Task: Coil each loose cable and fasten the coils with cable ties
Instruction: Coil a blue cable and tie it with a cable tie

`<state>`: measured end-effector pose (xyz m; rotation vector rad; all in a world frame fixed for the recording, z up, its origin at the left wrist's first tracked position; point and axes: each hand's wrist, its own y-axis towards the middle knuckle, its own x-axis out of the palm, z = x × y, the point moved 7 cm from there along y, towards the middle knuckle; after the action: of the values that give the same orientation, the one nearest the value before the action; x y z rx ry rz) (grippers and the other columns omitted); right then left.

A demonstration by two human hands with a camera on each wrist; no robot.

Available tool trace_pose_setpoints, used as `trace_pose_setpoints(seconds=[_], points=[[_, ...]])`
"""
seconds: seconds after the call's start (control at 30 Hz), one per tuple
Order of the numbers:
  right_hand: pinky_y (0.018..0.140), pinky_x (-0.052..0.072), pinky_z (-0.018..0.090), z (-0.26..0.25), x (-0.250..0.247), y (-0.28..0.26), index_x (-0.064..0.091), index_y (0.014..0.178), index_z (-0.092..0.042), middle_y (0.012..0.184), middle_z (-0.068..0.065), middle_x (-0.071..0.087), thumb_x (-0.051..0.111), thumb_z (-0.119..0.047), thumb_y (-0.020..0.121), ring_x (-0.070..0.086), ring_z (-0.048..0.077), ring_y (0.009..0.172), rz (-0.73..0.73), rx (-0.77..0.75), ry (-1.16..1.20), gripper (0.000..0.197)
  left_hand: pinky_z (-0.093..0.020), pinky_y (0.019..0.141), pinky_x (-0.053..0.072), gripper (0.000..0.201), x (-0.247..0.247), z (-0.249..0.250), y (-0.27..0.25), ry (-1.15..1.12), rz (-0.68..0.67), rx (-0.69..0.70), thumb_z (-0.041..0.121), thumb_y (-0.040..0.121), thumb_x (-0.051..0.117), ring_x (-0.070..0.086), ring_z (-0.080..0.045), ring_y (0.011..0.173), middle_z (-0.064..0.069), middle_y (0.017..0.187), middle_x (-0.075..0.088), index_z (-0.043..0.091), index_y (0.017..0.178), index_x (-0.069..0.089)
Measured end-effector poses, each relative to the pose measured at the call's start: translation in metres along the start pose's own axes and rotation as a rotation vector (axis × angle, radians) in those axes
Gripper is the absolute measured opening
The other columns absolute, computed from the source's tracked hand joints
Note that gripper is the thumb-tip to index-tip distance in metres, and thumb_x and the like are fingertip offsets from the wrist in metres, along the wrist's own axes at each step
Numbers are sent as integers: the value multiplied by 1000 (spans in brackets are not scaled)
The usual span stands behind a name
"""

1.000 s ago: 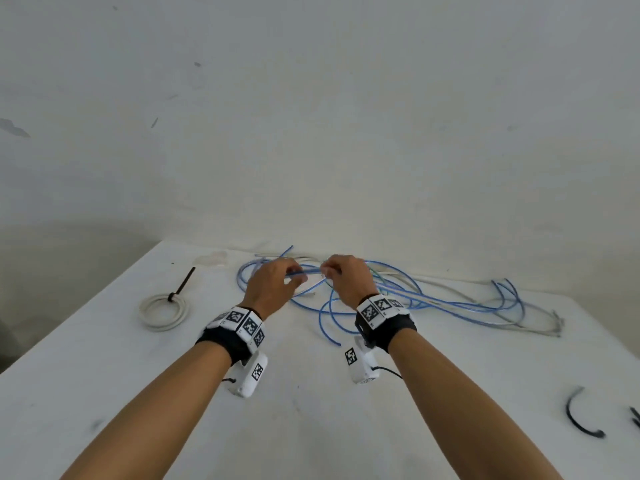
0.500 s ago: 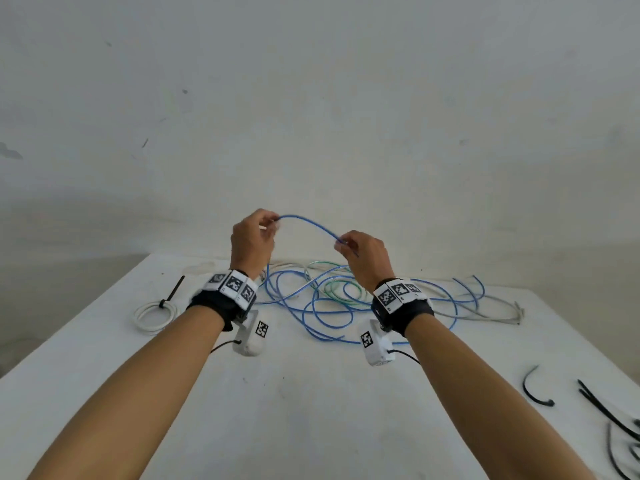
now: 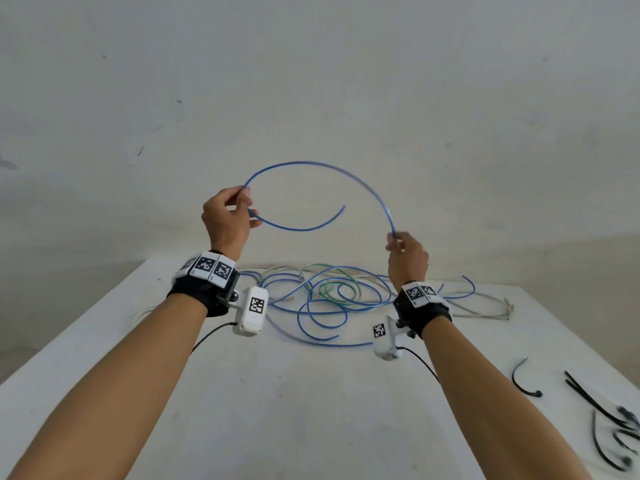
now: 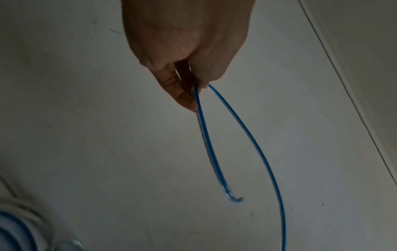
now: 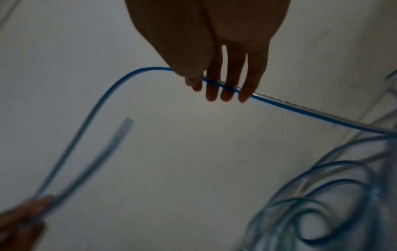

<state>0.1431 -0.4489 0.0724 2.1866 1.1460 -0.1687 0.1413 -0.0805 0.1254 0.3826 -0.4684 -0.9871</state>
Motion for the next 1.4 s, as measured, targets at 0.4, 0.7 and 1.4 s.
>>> trace_pose_setpoints(seconds=[0.4,0.7,1.4], points=[[75,47,27,-93,-55,29,71,125,-13,89,8,73,52,-26,105,57,17,73,320,-257,253,31,-32,56,60,24,32,-40,-31,-104,-95,-148,23,99,64,65,-15,58,-10,84,63,2,108,69],[101,48,35,-16,27,14,63,136,-18,125,10,66,64,-30,98,66,29,109,-126,11,31,40,-25,55,56,8,47,-86,-44,-376,16,-481,13,100,61,62,-11,54,-3,77,60,7,96,66],[64,60,30,51,153,-38,58,119,-1,102,22,72,74,-12,92,73,24,75,-189,419,755,33,-26,64,58,16,61,-158,-69,-421,-8,-544,16,99,64,60,-10,57,2,70,60,4,107,70]])
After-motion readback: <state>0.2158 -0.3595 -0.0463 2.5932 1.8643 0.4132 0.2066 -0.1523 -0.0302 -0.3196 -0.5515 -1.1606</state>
